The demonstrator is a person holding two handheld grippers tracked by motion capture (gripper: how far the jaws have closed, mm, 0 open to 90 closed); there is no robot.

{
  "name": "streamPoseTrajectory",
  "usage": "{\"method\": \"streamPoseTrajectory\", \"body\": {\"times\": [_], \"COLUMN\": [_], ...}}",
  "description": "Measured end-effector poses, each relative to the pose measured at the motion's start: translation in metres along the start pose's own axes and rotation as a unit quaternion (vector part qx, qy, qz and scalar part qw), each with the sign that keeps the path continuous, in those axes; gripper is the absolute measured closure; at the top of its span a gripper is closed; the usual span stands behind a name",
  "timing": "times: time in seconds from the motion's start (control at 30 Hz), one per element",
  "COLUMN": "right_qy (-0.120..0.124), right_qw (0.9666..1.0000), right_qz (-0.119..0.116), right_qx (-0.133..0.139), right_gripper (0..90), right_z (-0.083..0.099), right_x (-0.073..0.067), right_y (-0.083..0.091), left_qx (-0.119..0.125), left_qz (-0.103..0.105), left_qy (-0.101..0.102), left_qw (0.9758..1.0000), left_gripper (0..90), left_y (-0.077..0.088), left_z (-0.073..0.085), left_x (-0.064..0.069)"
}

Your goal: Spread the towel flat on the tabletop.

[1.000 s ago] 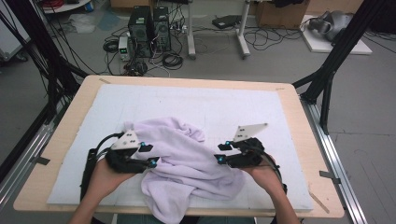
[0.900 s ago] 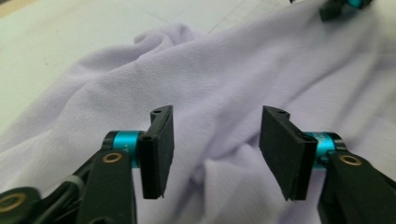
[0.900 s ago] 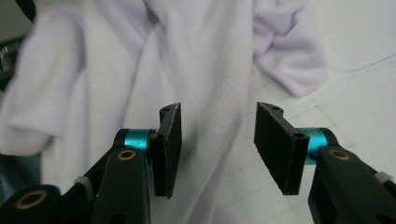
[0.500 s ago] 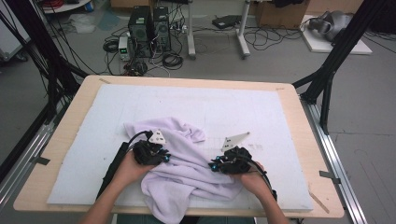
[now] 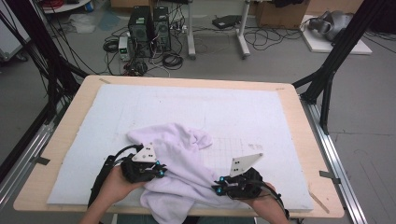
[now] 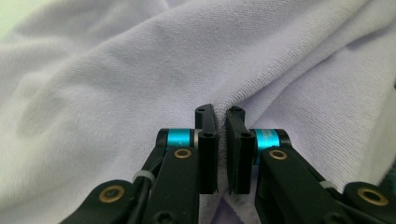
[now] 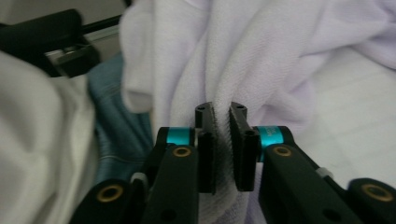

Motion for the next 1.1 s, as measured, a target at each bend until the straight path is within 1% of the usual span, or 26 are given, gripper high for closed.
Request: {"method": "streamPoseTrajectory", "body": {"times": [0.03, 0.07, 0.1, 0.13, 0.23, 0.27, 0.33, 0.37, 0.4, 0.43, 0.47, 0.5, 0.53, 0.57, 0.6, 0.63, 0.7, 0.73, 0.77, 0.83, 0.87, 0.93, 0.97, 1.0, 1.03, 1.1], "right_qy": [0.003, 0.003, 0.005, 0.002, -0.006, -0.008, -0.019, -0.015, -0.014, -0.014, -0.018, -0.028, -0.037, -0.037, -0.039, -0.045, -0.049, -0.055, -0.059, -0.064, -0.068, -0.069, -0.065, -0.060, -0.059, -0.061], "right_qw": [1.0000, 1.0000, 0.9999, 0.9997, 0.9980, 0.9974, 0.9967, 0.9958, 0.9954, 0.9954, 0.9950, 0.9941, 0.9927, 0.9927, 0.9915, 0.9904, 0.9886, 0.9875, 0.9869, 0.9859, 0.9855, 0.9848, 0.9846, 0.9844, 0.9849, 0.9864], "right_qz": [-0.005, -0.001, 0.003, 0.007, 0.017, 0.023, 0.021, 0.059, 0.076, 0.076, 0.086, 0.098, 0.111, 0.111, 0.121, 0.129, 0.141, 0.147, 0.149, 0.155, 0.155, 0.159, 0.162, 0.165, 0.162, 0.152], "right_qx": [0.001, 0.006, 0.011, 0.025, 0.061, 0.068, 0.077, 0.068, 0.057, 0.057, 0.049, 0.038, 0.029, 0.029, 0.025, 0.024, 0.020, 0.014, 0.010, -0.002, -0.008, -0.016, -0.012, -0.011, -0.011, -0.011], "right_gripper": [65.1, 61.5, 57.5, 54.4, 53.1, 53.1, 53.2, 55.2, 56.8, 56.8, 57.0, 57.2, 58.4, 58.4, 58.3, 58.3, 58.0, 58.0, 58.0, 58.6, 60.2, 65.3, 69.9, 78.0, 84.2, 86.6], "right_z": [-0.003, -0.007, -0.012, -0.019, -0.039, -0.045, -0.055, -0.059, -0.059, -0.059, -0.058, -0.057, -0.055, -0.055, -0.055, -0.055, -0.054, -0.053, -0.052, -0.048, -0.046, -0.043, -0.044, -0.045, -0.045, -0.044], "right_x": [-0.001, 0.000, 0.003, 0.007, 0.024, 0.031, 0.045, 0.063, 0.074, 0.074, 0.081, 0.092, 0.105, 0.105, 0.111, 0.116, 0.126, 0.131, 0.135, 0.142, 0.144, 0.149, 0.150, 0.151, 0.150, 0.150], "right_y": [-0.001, -0.001, 0.000, 0.002, 0.008, 0.009, 0.007, 0.001, -0.004, -0.004, -0.009, -0.017, -0.028, -0.028, -0.032, -0.035, -0.043, -0.046, -0.049, -0.056, -0.059, -0.065, -0.065, -0.065, -0.066, -0.065], "left_qx": [0.003, 0.006, 0.011, 0.016, 0.027, 0.029, 0.031, 0.031, 0.027, 0.024, 0.024, 0.028, 0.033, 0.037, 0.044, 0.050, 0.065, 0.072, 0.078, 0.101, 0.107, 0.101, 0.094, 0.086, 0.080, 0.069], "left_qz": [0.002, 0.003, 0.000, -0.004, -0.014, -0.015, -0.021, -0.026, -0.035, -0.044, -0.059, -0.064, -0.063, -0.064, -0.061, -0.054, -0.033, -0.025, -0.022, -0.006, -0.012, -0.025, -0.033, -0.040, -0.045, -0.053], "left_qy": [0.007, 0.012, 0.026, 0.030, 0.047, 0.050, 0.061, 0.064, 0.067, 0.068, 0.069, 0.074, 0.080, 0.082, 0.088, 0.088, 0.090, 0.086, 0.084, 0.085, 0.085, 0.090, 0.094, 0.096, 0.100, 0.102], "left_qw": [1.0000, 0.9999, 0.9996, 0.9994, 0.9984, 0.9982, 0.9975, 0.9971, 0.9968, 0.9964, 0.9956, 0.9948, 0.9942, 0.9939, 0.9933, 0.9933, 0.9933, 0.9934, 0.9932, 0.9913, 0.9906, 0.9905, 0.9906, 0.9909, 0.9907, 0.9909], "left_gripper": [83.7, 81.6, 74.9, 66.7, 54.2, 52.8, 52.2, 51.8, 51.8, 51.8, 51.8, 51.8, 51.0, 51.0, 50.1, 49.1, 46.8, 45.8, 45.4, 41.5, 41.3, 40.6, 40.7, 41.1, 41.5, 42.8], "left_y": [0.002, 0.004, 0.006, 0.008, 0.011, 0.011, 0.010, 0.009, 0.007, 0.005, 0.004, 0.004, 0.005, 0.007, 0.009, 0.012, 0.018, 0.021, 0.025, 0.032, 0.036, 0.037, 0.036, 0.034, 0.032, 0.029], "left_z": [0.002, 0.004, 0.004, 0.003, 0.000, -0.001, 0.000, 0.000, 0.002, 0.003, 0.004, 0.004, 0.004, 0.004, 0.003, 0.002, 0.000, -0.002, -0.003, -0.007, -0.007, -0.004, -0.001, 0.002, 0.004, 0.008], "left_x": [0.000, -0.003, -0.005, -0.009, -0.019, -0.023, -0.031, -0.036, -0.040, -0.043, -0.047, -0.050, -0.051, -0.053, -0.052, -0.052, -0.048, -0.046, -0.045, -0.044, -0.046, -0.051, -0.055, -0.058, -0.061, -0.065]}}
Point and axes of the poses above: each handheld gripper's, and its own axes: y roughly backward along the jaws, z roughly out of its underside, x roughly to its right, the point moved 8 cm from there along -y, roughly forward along the jaws, and after that the axes turned 5 degrees about -y, right-handed, at the moved point
